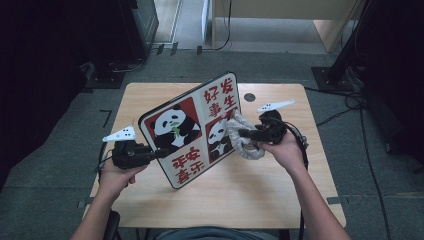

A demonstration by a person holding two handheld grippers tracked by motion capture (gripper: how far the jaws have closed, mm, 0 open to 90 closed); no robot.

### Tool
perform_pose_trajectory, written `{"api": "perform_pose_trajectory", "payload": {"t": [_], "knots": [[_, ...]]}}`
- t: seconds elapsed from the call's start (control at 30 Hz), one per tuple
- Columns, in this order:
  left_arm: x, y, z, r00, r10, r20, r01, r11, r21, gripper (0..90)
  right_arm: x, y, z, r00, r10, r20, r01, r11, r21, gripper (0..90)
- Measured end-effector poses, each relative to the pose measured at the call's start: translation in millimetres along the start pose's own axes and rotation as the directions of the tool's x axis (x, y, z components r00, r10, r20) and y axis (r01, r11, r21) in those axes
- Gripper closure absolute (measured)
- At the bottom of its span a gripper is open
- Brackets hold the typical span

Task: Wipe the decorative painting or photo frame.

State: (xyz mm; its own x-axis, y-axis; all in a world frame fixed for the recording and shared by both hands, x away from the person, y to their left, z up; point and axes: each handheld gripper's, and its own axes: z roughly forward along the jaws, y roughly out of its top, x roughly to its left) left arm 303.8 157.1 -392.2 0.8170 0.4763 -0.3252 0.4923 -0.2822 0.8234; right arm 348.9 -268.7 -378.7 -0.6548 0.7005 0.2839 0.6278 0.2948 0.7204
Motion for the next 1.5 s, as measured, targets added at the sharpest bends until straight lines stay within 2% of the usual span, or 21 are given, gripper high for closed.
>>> {"api": "perform_pose_trajectory", "payload": {"t": [0.27,0.47,0.83,1.03,1.2,1.5], "knots": [[0.5,-0.1,0.0,1.0,0.0,0.004,0.0,1.0,0.0,77.4,17.2,42.6,-21.6,0.9989,-0.045,-0.013,0.044,0.999,-0.027,73.2],[0.6,0.0,0.0,1.0,0.002,0.002,-0.002,1.0,0.0,77.6,30.5,71.1,-33.0,0.9972,-0.075,-0.005,0.074,0.996,-0.044,73.2],[1.6,0.2,-0.2,1.0,-0.002,0.006,0.002,1.0,0.0,77.8,58.1,127.4,-49.0,0.9906,-0.137,-0.005,0.135,0.986,-0.1,73.1],[2.3,0.2,-0.7,1.0,-0.004,0.003,0.004,1.0,0.0,78.4,62.6,132.5,-39.6,0.9898,-0.143,-0.004,0.142,0.987,-0.078,73.1],[2.2,0.6,-0.8,1.0,-0.002,0.001,0.002,1.0,0.002,78.5,60.4,126.9,-30.7,0.9896,-0.144,-0.007,0.143,0.988,-0.063,73.1],[2.2,0.6,-0.8,1.0,-0.003,0.0,0.003,1.0,0.003,78.6,54.6,116.5,-25.0,0.9898,-0.141,-0.019,0.14,0.988,-0.069,73.1]]}}
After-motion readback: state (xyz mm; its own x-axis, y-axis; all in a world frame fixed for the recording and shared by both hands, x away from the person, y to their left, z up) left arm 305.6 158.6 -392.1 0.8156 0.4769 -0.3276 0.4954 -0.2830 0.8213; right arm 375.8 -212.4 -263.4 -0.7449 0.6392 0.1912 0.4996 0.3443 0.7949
